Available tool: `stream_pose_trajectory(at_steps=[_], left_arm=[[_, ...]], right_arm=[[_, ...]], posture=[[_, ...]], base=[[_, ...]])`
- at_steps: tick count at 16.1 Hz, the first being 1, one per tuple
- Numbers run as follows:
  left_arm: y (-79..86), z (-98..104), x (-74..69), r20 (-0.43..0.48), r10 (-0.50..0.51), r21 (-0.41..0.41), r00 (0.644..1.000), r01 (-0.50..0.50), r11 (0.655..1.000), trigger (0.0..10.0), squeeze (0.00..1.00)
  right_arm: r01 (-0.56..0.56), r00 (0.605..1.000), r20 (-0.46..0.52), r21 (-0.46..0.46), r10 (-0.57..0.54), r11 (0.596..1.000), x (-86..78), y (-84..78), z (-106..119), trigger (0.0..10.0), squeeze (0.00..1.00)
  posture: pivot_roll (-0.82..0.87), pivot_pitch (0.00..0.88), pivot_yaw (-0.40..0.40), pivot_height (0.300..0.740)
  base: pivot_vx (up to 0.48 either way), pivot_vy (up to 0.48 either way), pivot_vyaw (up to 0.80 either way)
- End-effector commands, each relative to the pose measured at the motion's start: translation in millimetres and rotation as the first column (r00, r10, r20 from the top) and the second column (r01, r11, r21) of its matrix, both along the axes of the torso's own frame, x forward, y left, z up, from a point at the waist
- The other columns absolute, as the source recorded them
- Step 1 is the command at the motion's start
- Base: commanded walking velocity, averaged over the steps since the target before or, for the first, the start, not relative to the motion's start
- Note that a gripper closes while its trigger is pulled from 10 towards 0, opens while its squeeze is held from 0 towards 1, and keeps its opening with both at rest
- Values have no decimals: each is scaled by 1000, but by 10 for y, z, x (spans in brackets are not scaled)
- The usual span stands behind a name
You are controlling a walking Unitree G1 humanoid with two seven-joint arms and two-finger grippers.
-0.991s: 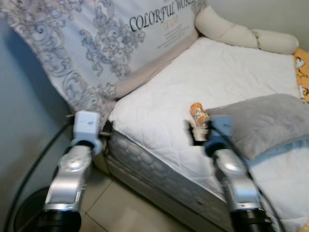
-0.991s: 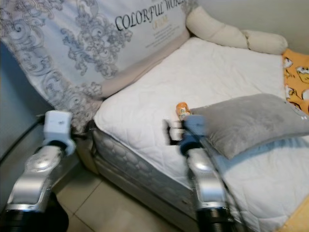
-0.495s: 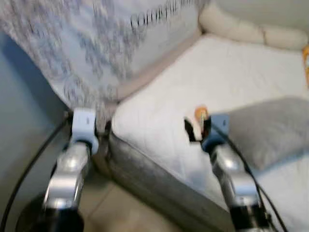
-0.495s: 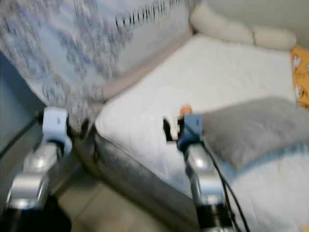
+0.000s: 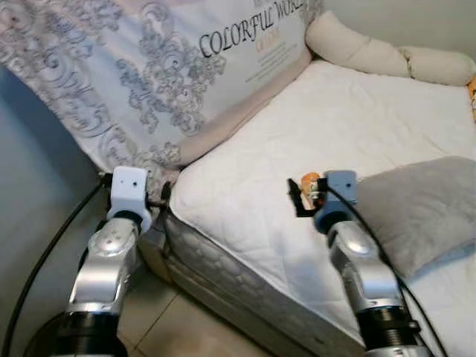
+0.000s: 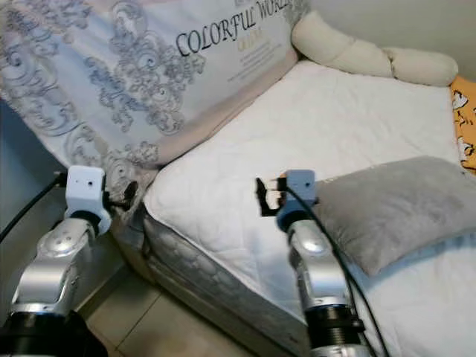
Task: Clean up the room
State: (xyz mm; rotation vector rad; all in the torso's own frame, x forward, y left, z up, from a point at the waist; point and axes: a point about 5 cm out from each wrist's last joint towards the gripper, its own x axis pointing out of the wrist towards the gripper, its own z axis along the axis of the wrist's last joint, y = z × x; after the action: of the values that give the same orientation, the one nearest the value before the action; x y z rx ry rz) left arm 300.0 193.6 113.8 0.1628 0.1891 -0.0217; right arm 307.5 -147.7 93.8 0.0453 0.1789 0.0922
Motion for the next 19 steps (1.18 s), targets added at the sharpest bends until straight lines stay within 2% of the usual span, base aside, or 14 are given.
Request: stream_pose_trajectory(at_steps=[1, 3, 5, 10, 14, 15, 16, 17, 19], left_arm=[[-22, 17, 17, 6, -10, -1, 1000, 10, 1000, 10000, 0], [-28, 15, 18, 7, -11, -2, 1000, 11, 1000, 10000, 0], [-41, 11, 18, 6, -16, -3, 1000, 16, 1000, 10000, 0], [-56, 11, 13, 6, -25, 0, 1000, 25, 1000, 10000, 0], [-96, 19, -33, 8, -61, 9, 998, 61, 998, 10000, 0], [-112, 16, -82, 0, -89, 16, 996, 89, 996, 10000, 0], [-114, 14, -97, -2, -94, 18, 996, 94, 995, 10000, 0], [-126, 1, -128, -9, -112, 11, 994, 112, 994, 10000, 0], [-196, -46, -191, -38, -187, 18, 982, 188, 982, 10000, 0]], right_arm=[[10, 1000, -7, -3, -10, 1000, 12, -18, -6, 10000, 0], [-29, 999, -14, -41, 29, 999, 7, 6, -15, 10000, 0], [-18, 1000, -18, -39, 17, 999, 8, 9, -22, 10000, 0], [12, 999, -32, -19, -13, 1000, 1, -9, -36, 10000, 0], [60, 988, -131, -119, -76, 991, -59, -136, -151, 10000, 0], [120, 974, -178, -136, -143, 983, -109, -275, -200, 10000, 216], [135, 970, -183, -138, -160, 981, -124, -311, -208, 10000, 216], [167, 961, -190, -184, -202, 969, -147, -420, -240, 10000, 1000], [178, 945, -221, -269, -241, 946, -151, -624, -315, 10000, 1000]], posture=[[-84, 0, 17, 740], [-89, 0, 22, 740], [-87, 0, 21, 740], [-84, 0, 18, 740], [-69, 0, 1, 740], [-64, 0, -5, 740], [-63, 0, -5, 740], [-63, 0, -8, 740], [-57, 0, -15, 740]], base=[[292, 0, 0], [289, 0, 400], [287, 0, 800], [289, 0, 0], [140, 0, 0], [0, 0, 0], [0, 0, 0], [0, 0, 0], [0, 0, 0]])
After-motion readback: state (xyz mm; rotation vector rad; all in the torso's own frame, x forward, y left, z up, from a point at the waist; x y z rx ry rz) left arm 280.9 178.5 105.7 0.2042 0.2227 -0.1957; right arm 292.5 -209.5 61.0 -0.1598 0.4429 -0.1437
